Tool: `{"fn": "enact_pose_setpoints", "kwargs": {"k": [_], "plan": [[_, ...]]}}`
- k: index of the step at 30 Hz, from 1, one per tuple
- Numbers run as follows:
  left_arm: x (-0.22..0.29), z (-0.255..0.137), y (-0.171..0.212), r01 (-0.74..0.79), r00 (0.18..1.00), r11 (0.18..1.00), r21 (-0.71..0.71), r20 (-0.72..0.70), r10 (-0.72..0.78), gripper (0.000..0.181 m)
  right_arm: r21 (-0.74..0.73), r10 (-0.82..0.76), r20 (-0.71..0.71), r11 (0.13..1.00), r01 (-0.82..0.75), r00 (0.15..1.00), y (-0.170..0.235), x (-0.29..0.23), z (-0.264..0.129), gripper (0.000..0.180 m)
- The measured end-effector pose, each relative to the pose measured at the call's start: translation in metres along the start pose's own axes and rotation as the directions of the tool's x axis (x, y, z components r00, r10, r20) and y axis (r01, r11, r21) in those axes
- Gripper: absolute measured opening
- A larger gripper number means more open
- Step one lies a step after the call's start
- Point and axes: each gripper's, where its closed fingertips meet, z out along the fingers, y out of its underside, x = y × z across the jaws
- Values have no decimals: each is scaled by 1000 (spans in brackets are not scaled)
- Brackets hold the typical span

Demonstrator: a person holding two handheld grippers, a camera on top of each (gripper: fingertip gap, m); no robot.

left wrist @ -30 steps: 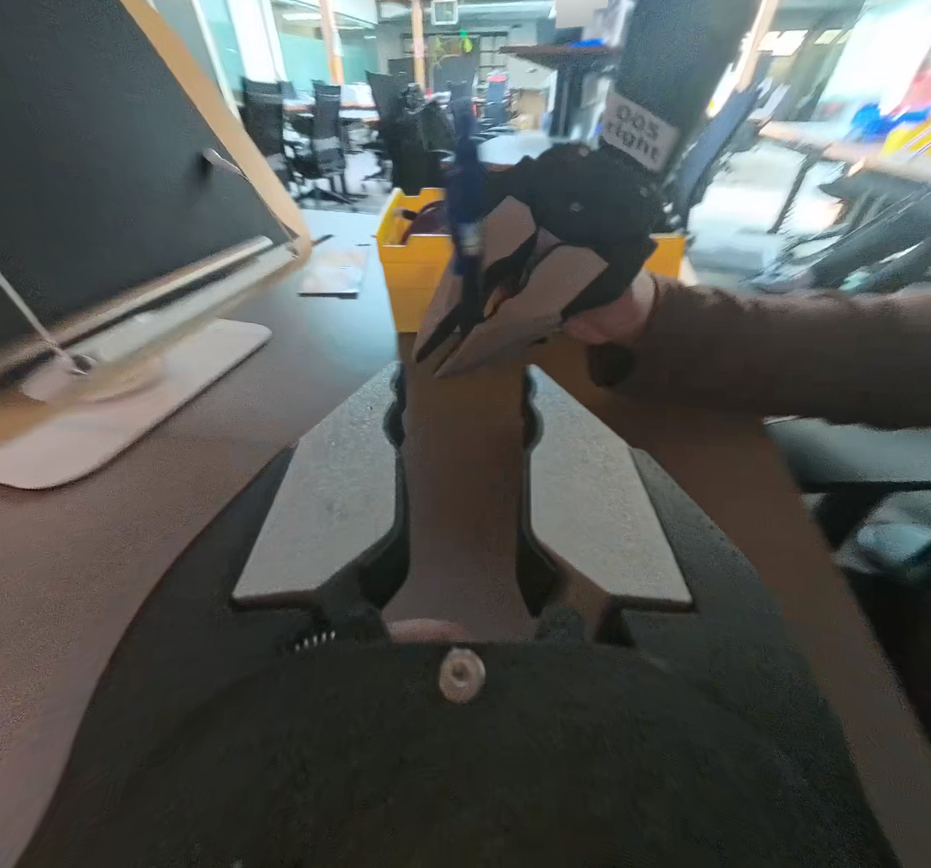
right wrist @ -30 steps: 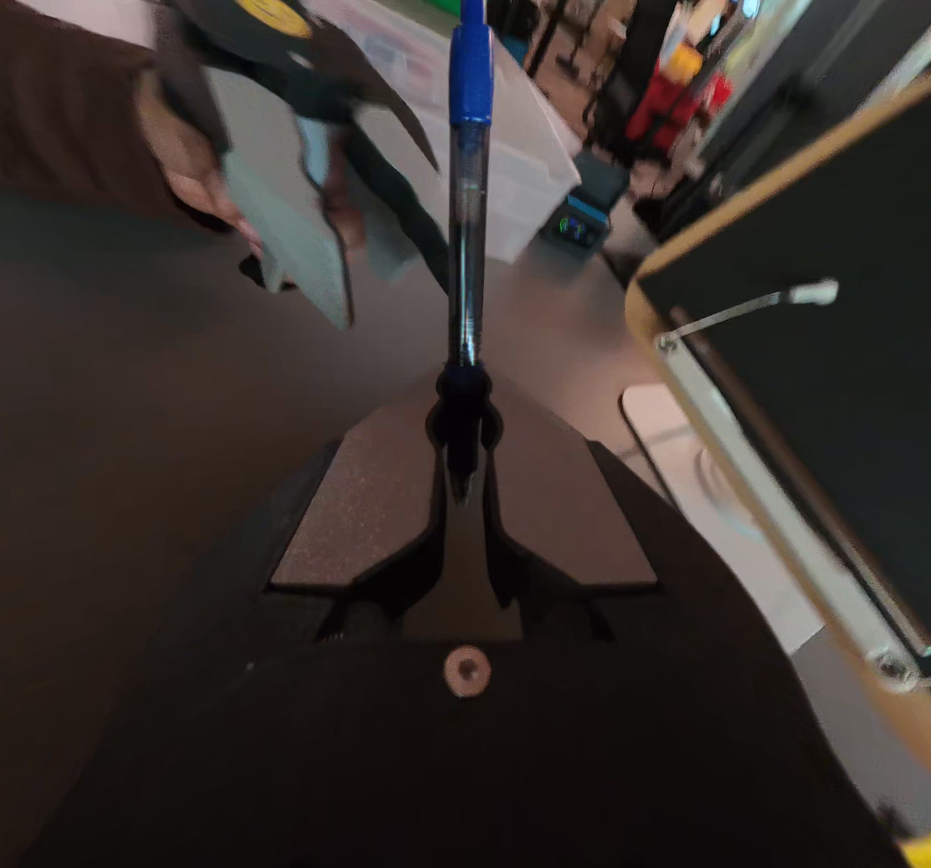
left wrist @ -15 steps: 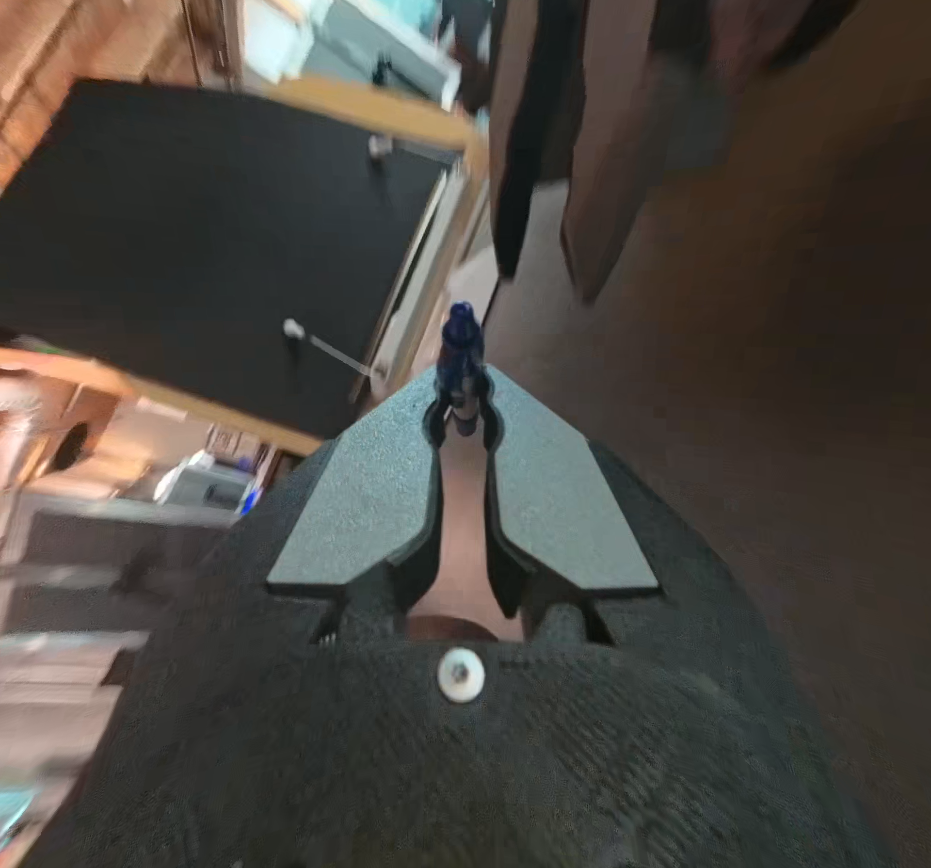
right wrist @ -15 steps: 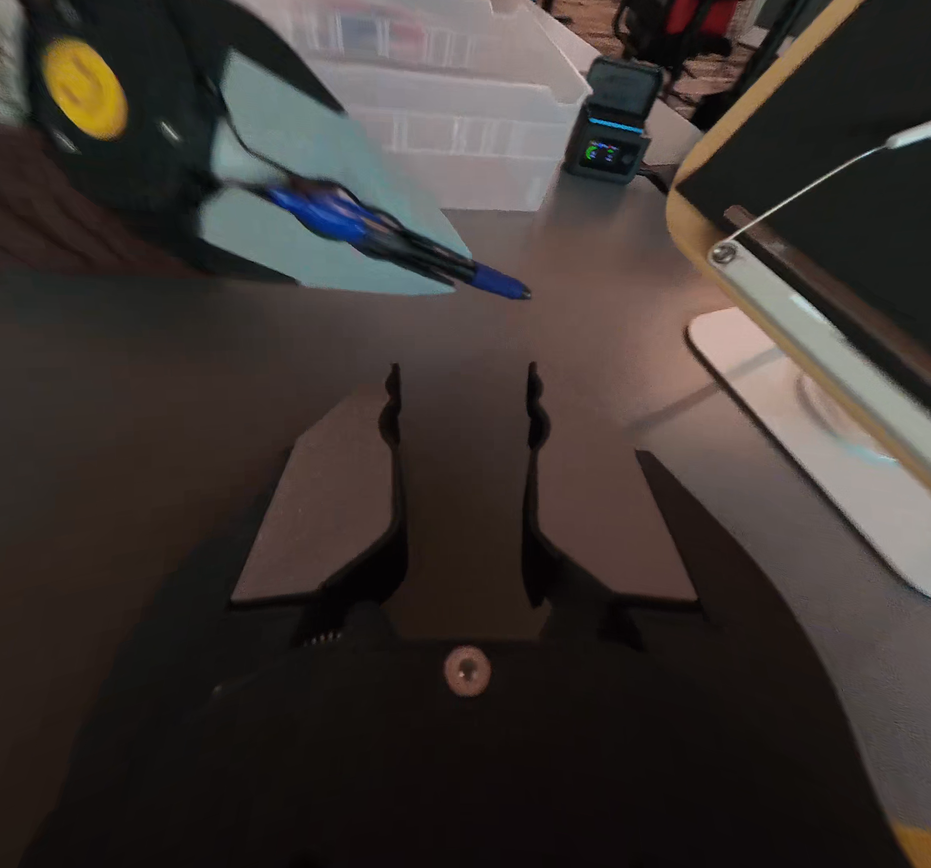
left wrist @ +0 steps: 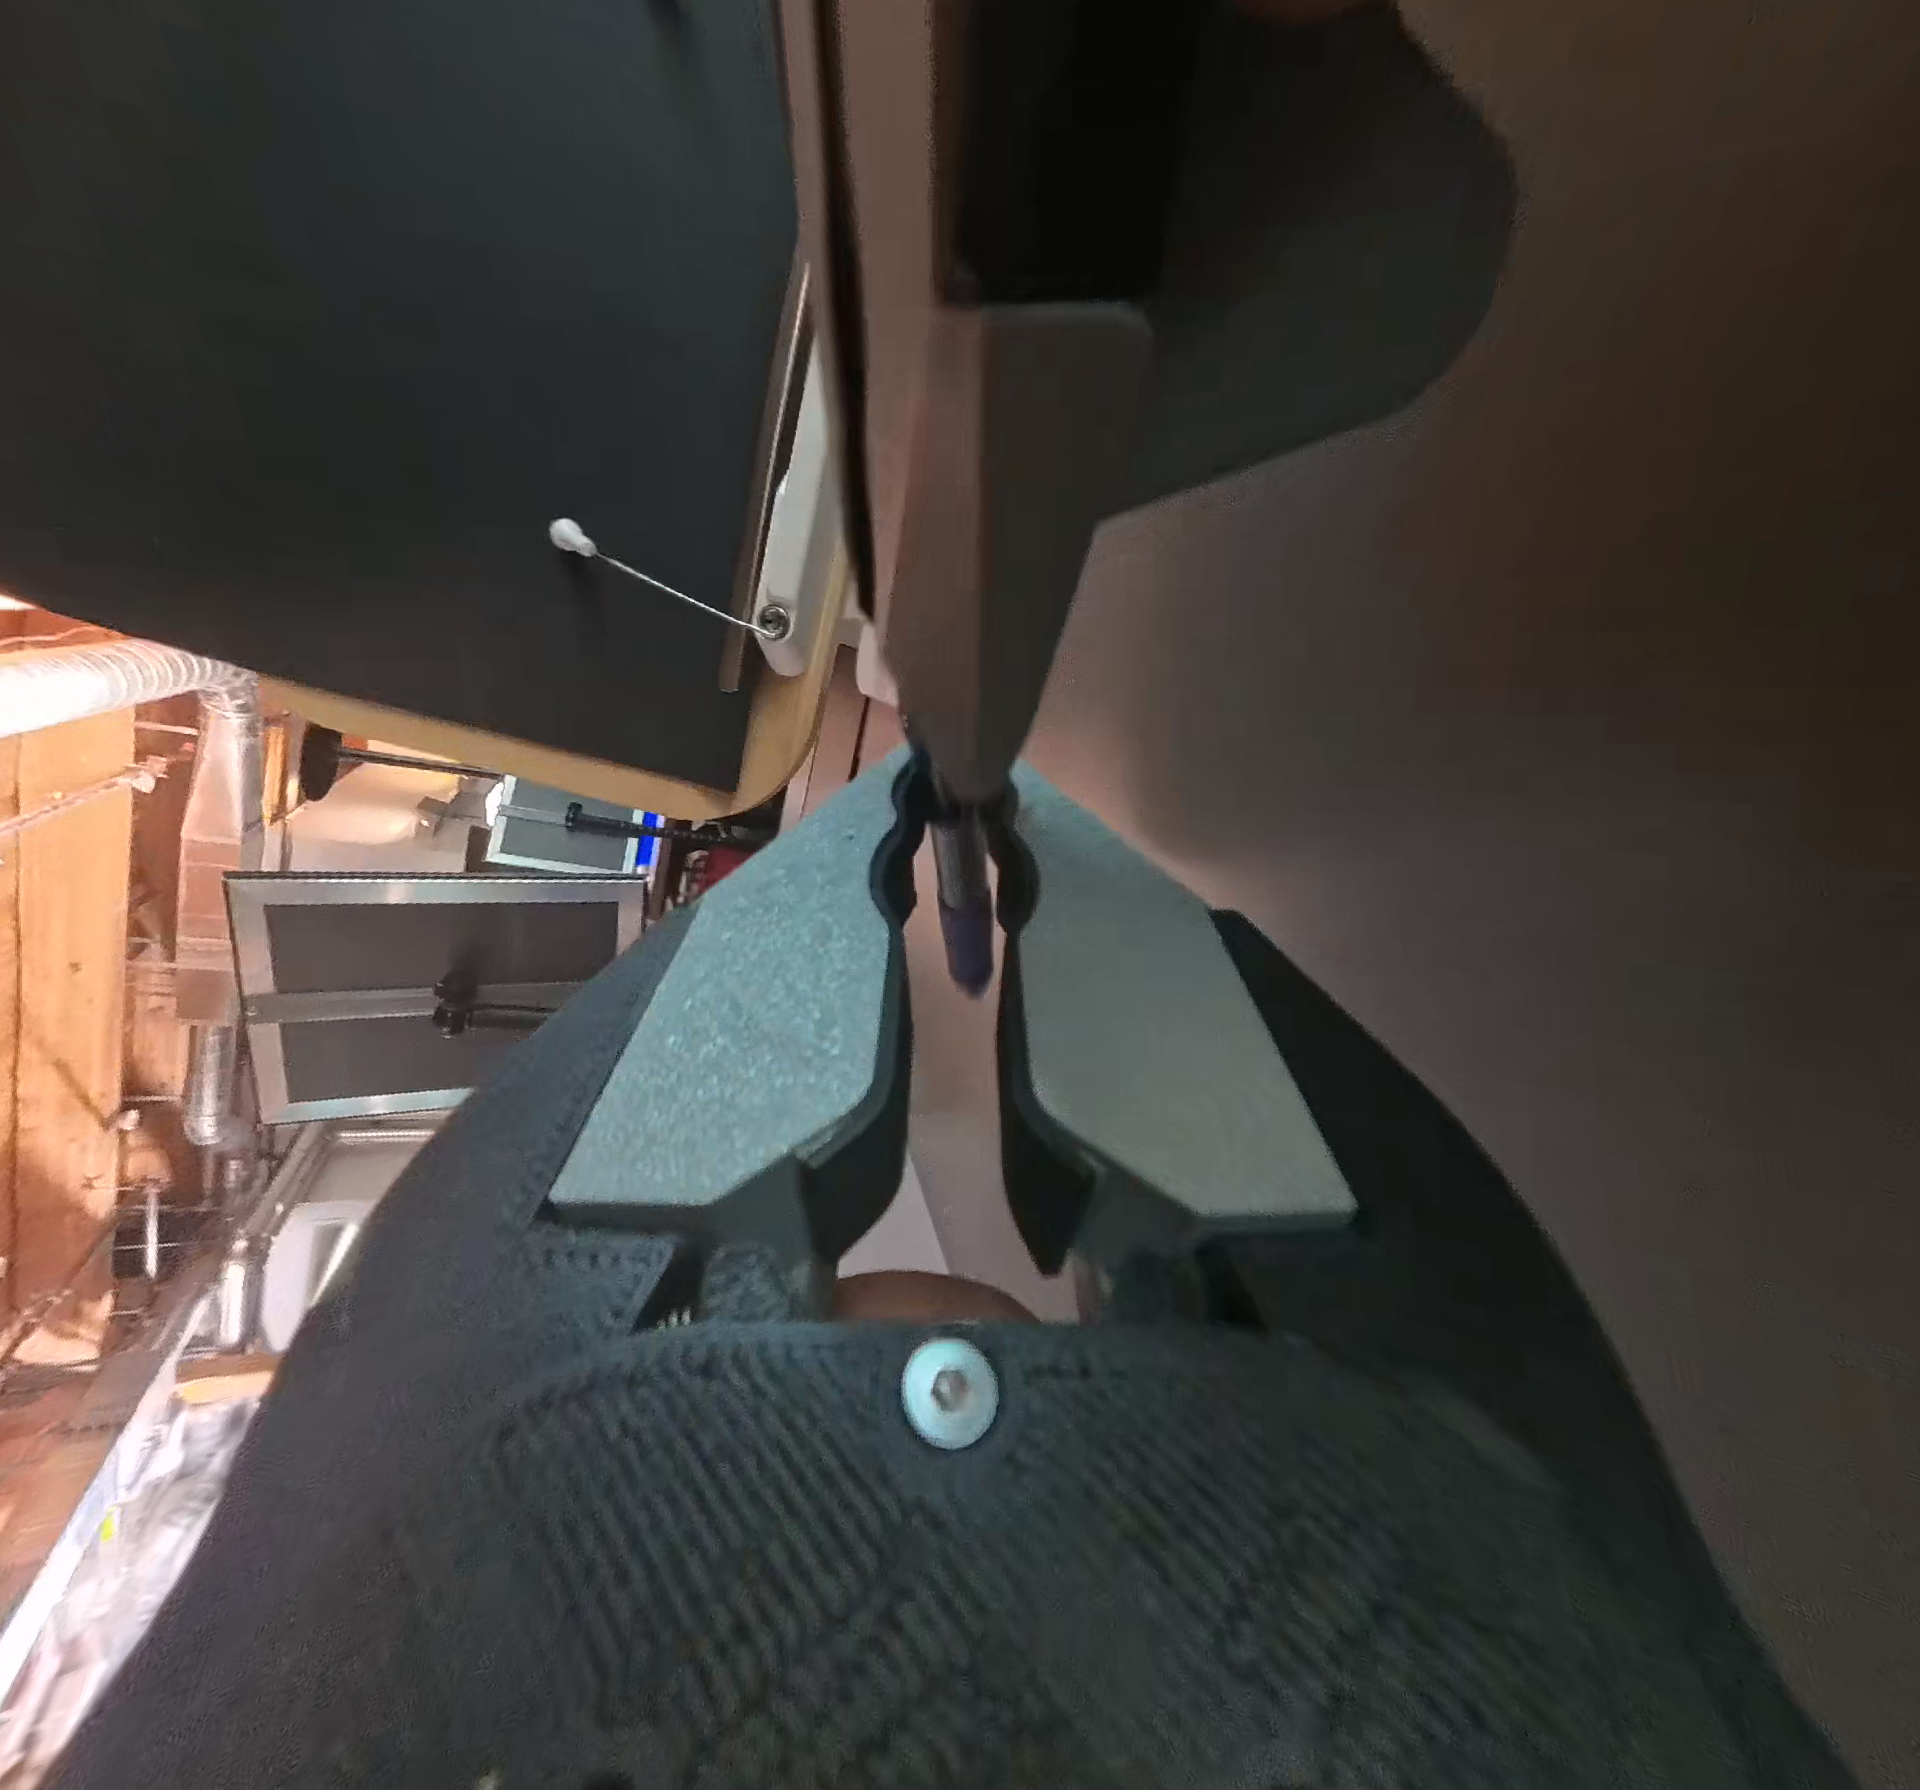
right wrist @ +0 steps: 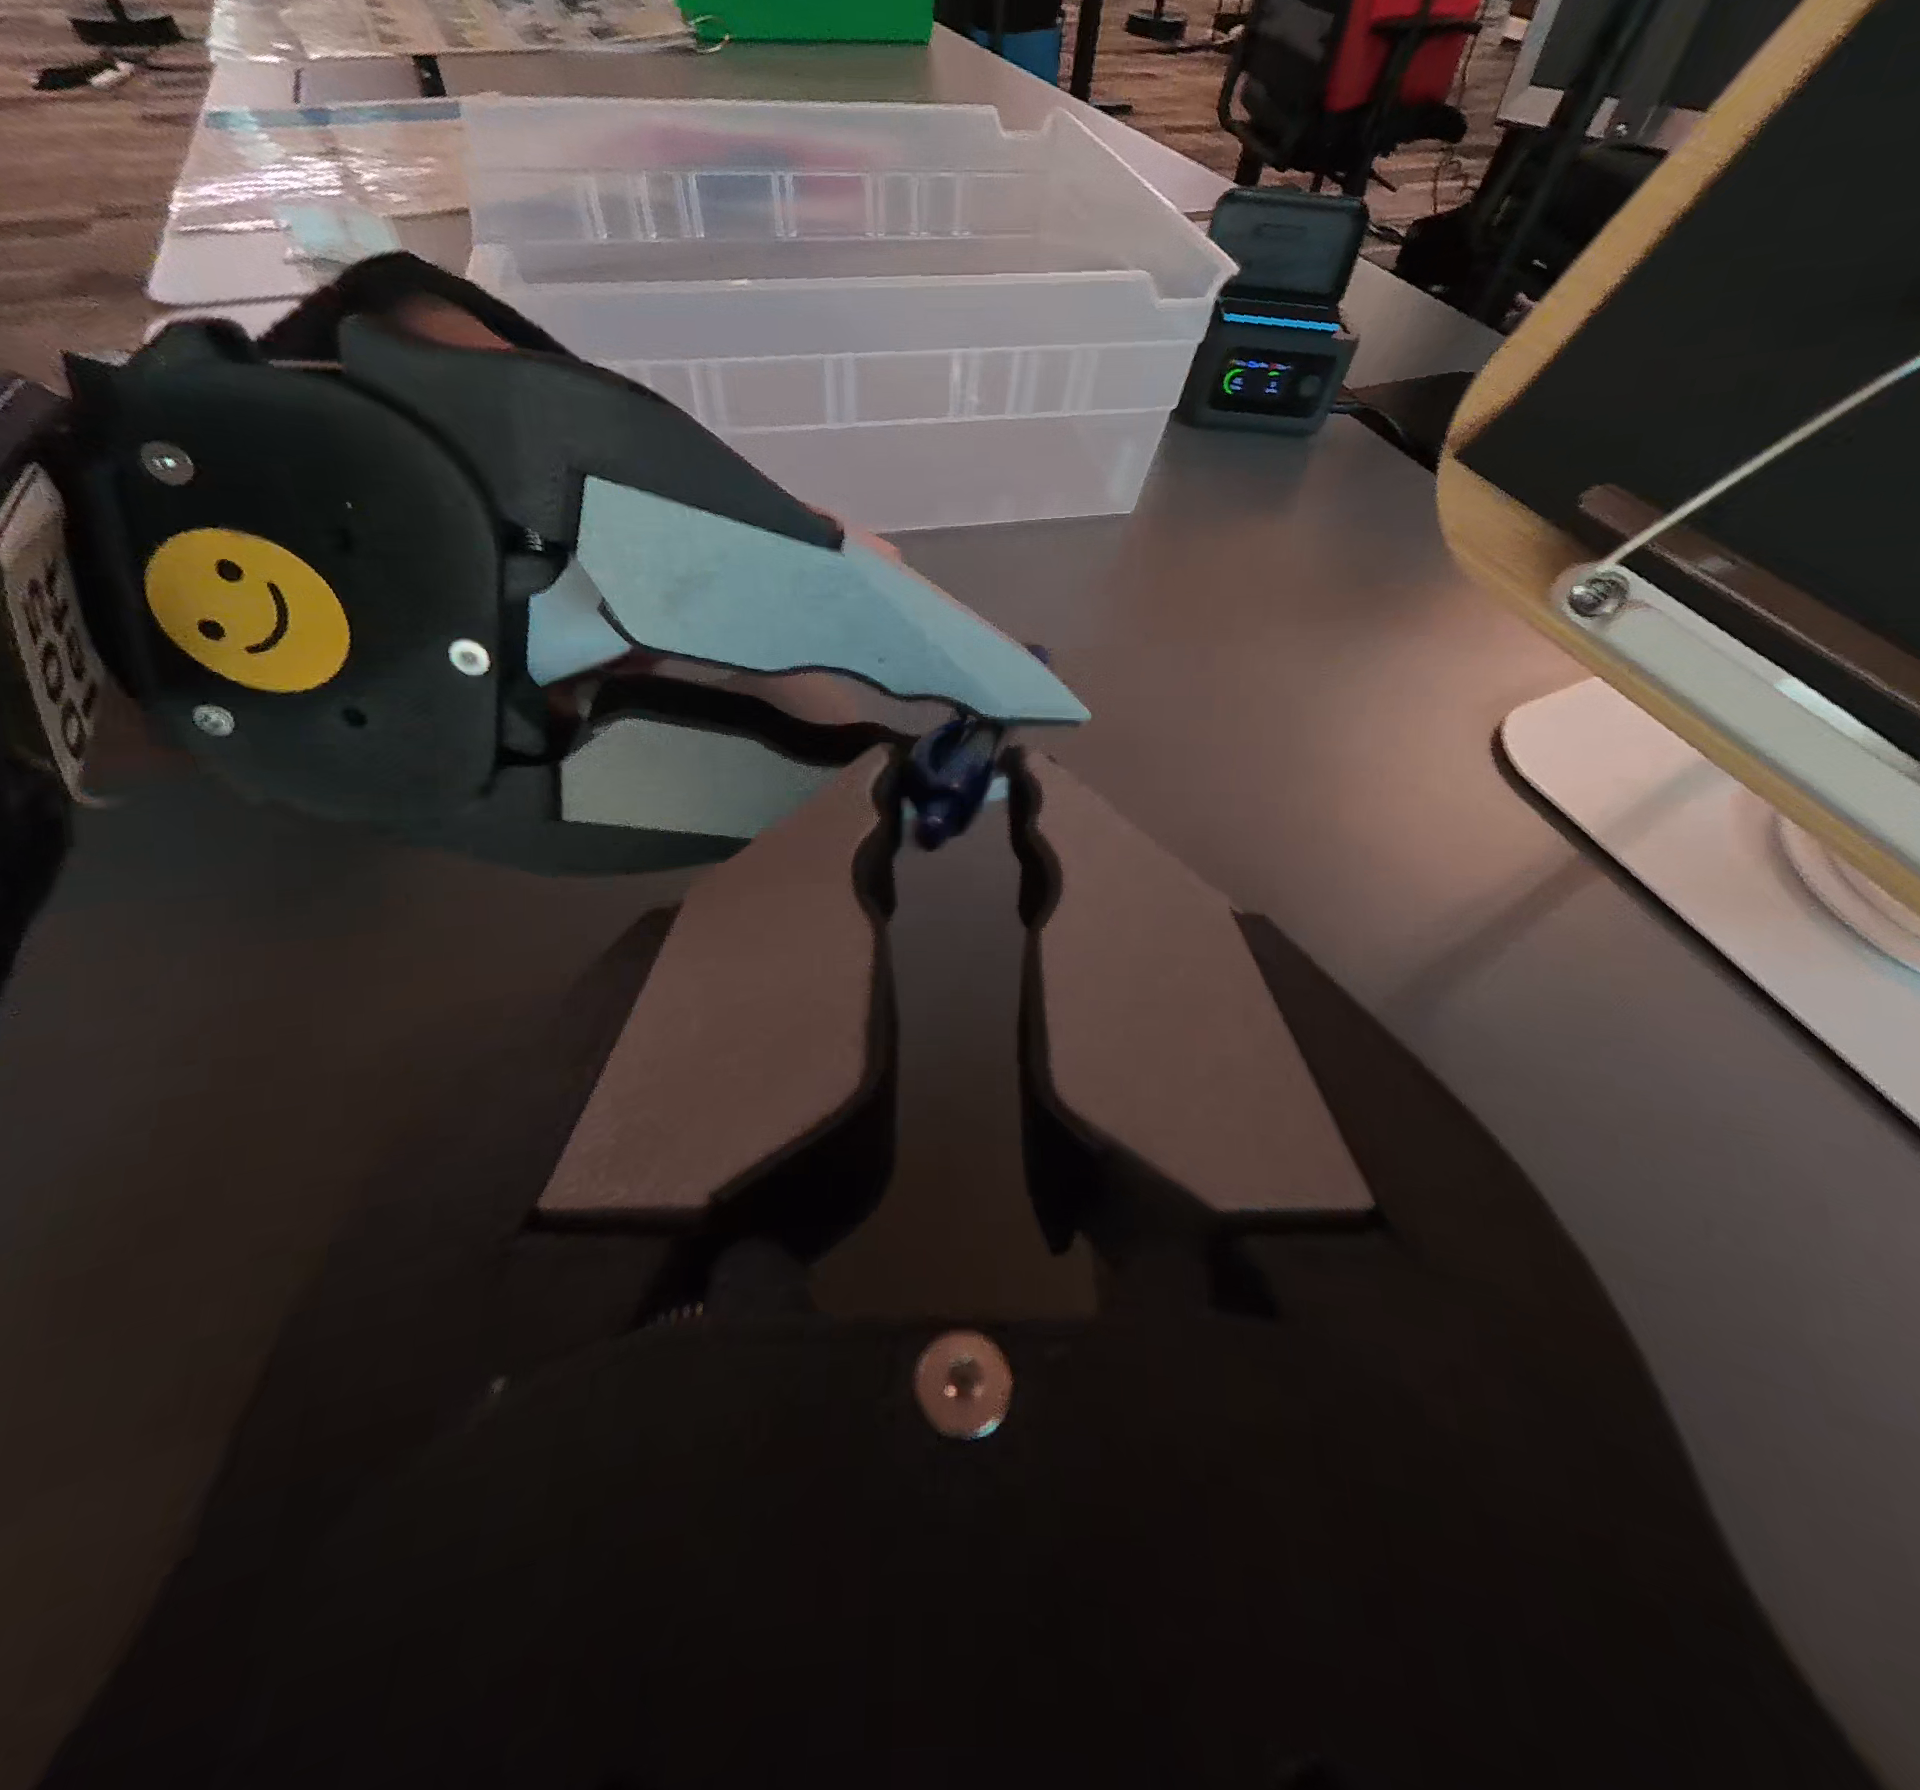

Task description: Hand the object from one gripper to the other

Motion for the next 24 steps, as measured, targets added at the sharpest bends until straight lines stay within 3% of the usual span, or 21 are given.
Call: {"fn": "enact_pose_setpoints", "kwargs": {"k": [3, 7, 10, 14, 16, 20, 24], "plan": [[-3, -1, 0, 8, 1000, 1000, 19, 5, -8, 7, -12, 86, -75, 996, -87, 993, 6, 21, -6, 20], [4, 0, -7, 21, 1000, 998, 60, -24, -19, 7, 65, 204, 102, 975, -211, 974, -2, 10, -6, 23], [6, 0, -10, 27, 999, 996, 83, -32, -25, 7, 81, 223, 161, 968, -239, 961, -5, 7, -8, 0], [5, 1, -7, 51, 998, 995, 90, -39, -48, 7, 89, 230, 178, 964, -249, 957, -7, 7, -12, 0], [2, 0, -6, 50, 998, 994, 98, -32, -47, 7, 94, 233, 194, 963, -255, 953, -9, 6, -15, 15], [3, 0, -6, 44, 999, 995, 92, -30, -41, 7, 90, 230, 191, 964, -250, 954, -8, 7, -15, 19], [3, 0, -7, 37, 999, 995, 92, -26, -35, 7, 40, 201, 119, 978, -207, 972, 3, 14, -12, 34]]}}
